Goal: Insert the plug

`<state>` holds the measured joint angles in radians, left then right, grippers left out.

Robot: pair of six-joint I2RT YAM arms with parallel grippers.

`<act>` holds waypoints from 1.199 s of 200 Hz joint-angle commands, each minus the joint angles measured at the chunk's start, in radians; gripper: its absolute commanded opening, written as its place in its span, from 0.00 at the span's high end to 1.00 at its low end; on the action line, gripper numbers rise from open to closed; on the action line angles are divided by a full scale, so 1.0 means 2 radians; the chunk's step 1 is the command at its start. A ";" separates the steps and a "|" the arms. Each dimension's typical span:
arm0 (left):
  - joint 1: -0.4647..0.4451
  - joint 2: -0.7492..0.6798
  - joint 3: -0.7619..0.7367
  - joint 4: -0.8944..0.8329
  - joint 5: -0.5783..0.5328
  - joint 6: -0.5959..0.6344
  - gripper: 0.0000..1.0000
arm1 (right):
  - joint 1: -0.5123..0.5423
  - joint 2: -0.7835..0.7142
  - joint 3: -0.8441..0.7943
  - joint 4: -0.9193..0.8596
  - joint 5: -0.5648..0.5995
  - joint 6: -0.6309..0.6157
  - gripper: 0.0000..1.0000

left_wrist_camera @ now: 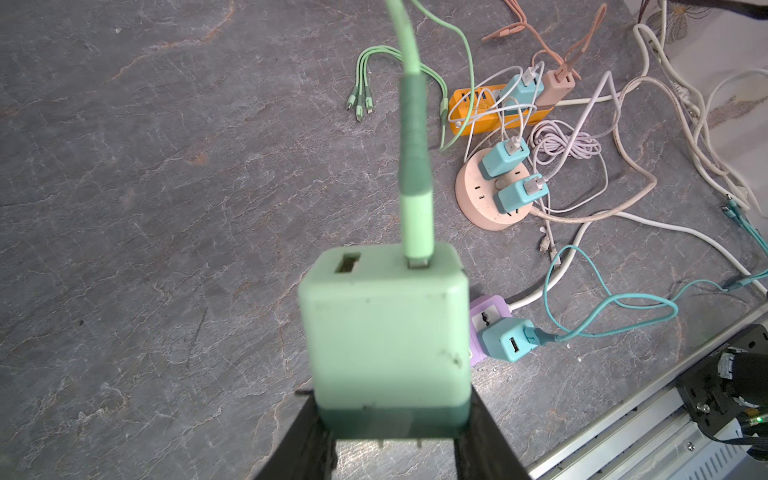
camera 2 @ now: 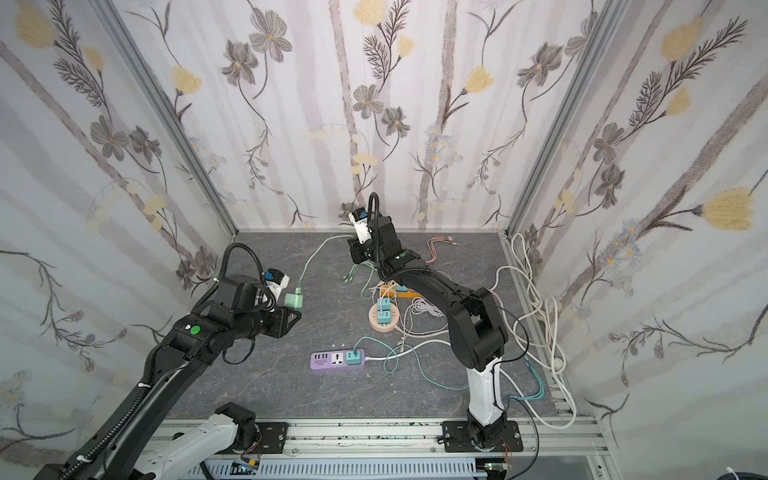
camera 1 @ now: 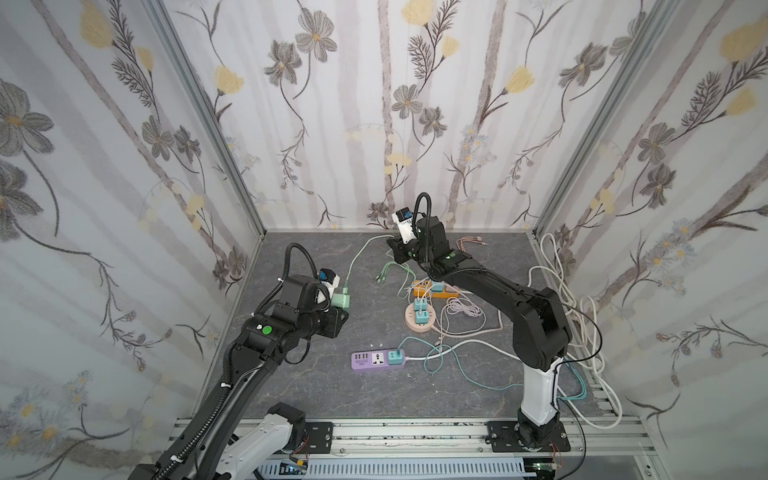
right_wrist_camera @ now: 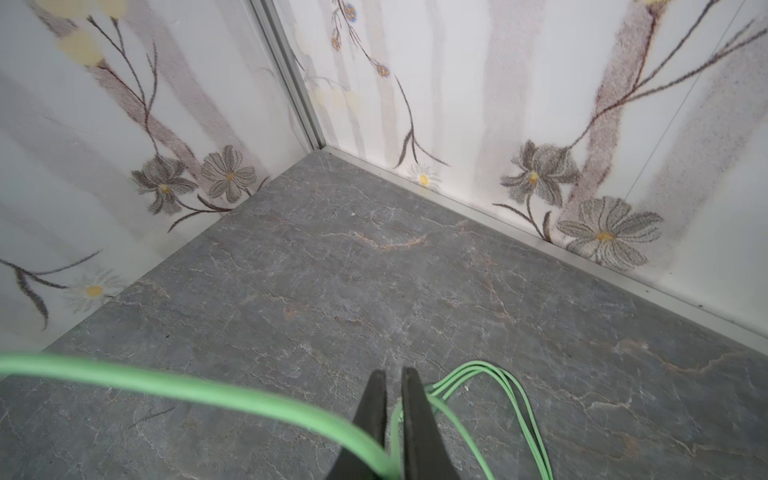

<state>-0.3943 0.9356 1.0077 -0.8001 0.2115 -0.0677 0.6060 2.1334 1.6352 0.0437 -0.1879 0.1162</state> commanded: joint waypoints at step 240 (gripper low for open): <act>-0.009 0.143 0.095 -0.003 -0.035 0.054 0.40 | -0.015 -0.376 -0.317 -0.048 -0.056 0.004 0.01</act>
<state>-0.4114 1.1755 1.1992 -0.8307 0.1738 0.1020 0.5747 1.3743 1.0134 -0.1158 -0.3141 0.0731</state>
